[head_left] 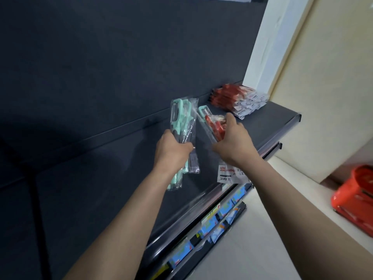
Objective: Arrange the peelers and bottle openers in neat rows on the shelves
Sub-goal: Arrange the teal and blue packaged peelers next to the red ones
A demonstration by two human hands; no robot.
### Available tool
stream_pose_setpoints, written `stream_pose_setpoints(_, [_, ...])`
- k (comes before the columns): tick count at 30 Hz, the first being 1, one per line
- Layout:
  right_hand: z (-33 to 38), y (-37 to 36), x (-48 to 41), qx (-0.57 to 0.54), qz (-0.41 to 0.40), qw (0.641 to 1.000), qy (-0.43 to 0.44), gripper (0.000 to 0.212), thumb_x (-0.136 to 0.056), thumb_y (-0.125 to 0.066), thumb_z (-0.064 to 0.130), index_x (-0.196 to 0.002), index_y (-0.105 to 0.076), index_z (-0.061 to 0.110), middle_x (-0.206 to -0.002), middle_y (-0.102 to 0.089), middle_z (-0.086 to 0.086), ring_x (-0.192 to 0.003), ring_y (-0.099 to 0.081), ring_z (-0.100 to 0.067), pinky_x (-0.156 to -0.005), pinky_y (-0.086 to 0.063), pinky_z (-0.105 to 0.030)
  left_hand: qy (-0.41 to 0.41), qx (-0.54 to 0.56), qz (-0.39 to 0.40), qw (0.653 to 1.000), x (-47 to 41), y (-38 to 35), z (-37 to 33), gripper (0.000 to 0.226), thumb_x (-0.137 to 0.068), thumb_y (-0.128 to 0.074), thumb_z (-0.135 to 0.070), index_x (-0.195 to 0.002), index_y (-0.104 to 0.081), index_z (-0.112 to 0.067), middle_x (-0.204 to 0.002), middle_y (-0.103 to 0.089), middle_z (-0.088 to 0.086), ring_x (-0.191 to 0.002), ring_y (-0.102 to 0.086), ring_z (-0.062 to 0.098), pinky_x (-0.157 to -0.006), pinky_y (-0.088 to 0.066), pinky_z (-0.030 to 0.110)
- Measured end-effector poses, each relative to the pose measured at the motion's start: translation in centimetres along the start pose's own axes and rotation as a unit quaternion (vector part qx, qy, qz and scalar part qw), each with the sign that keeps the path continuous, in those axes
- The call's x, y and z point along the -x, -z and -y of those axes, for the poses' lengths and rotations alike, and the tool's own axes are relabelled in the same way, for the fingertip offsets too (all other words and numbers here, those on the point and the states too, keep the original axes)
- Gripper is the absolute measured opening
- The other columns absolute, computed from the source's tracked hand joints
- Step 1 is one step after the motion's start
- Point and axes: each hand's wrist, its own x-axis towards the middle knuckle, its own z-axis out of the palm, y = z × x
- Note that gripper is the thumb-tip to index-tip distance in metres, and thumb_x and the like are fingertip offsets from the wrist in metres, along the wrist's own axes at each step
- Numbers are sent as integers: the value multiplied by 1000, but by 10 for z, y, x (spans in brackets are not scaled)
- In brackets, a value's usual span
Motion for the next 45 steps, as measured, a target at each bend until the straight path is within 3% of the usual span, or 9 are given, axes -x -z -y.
stream_pose_setpoints(9, [-25,4,-79,-13,27,999,29,87,-75,-67,7,-144,-16,13,-123,-45,-19,-101,-52,-36,-78,-46,-36,22,-10,-42,999,-62,-41,-15,26,-74,-64,-16,-97,-53,-12,-87,-57,1,-67,-55,16,-51,-38,25])
stream_pose_setpoints(14, [-47,0,-122,-23,85,993,74,84,-75,-68,7,-143,-18,10,-125,-43,-21,-105,-51,-37,-85,-44,-37,58,-28,-90,994,-82,-71,-14,20,-72,-65,-15,-83,-49,-12,-77,-54,-1,-61,-50,15,-49,-34,26])
stream_pose_setpoints(20, [-84,6,-171,-31,136,980,138,78,-74,-68,8,-138,-24,5,-121,-46,-22,-102,-53,-38,-77,-40,-31,111,-38,-161,980,-91,-118,-30,31,-74,-67,-21,-100,-53,-11,-90,-60,4,-72,-59,18,-52,-40,25])
stream_pose_setpoints(27, [-104,2,-198,-38,188,967,170,79,-72,-66,6,-138,-24,3,-124,-47,-23,-106,-53,-39,-76,-38,-30,159,-90,-211,960,-92,-149,-34,29,-77,-66,-17,-97,-47,-11,-78,-49,-4,-65,-47,7,-46,-34,22])
stream_pose_setpoints(31, [-99,-8,-207,-40,218,959,174,85,-73,-65,4,-143,-17,4,-129,-42,-25,-112,-49,-40,-85,-40,-32,159,-125,-236,950,-99,-148,-31,27,-78,-64,-15,-96,-45,-11,-77,-45,-6,-64,-43,6,-47,-31,22])
stream_pose_setpoints(36, [-94,-23,-215,-17,223,961,164,80,-76,-63,5,-142,-18,4,-128,-41,-25,-113,-48,-40,-85,-39,-32,169,-164,-243,941,-111,-145,-29,26,-80,-60,-11,-98,-40,-9,-96,-53,10,-81,-53,26,-60,-38,30])
stream_pose_setpoints(45, [-94,-37,-231,-24,253,958,133,82,-79,-66,15,-144,-17,8,-131,-39,-22,-117,-45,-38,-92,-41,-36,177,-207,-225,936,-132,-148,-30,43,-82,-61,-9,-118,-37,-8,-116,-44,17,-98,-52,35,-70,-39,35])
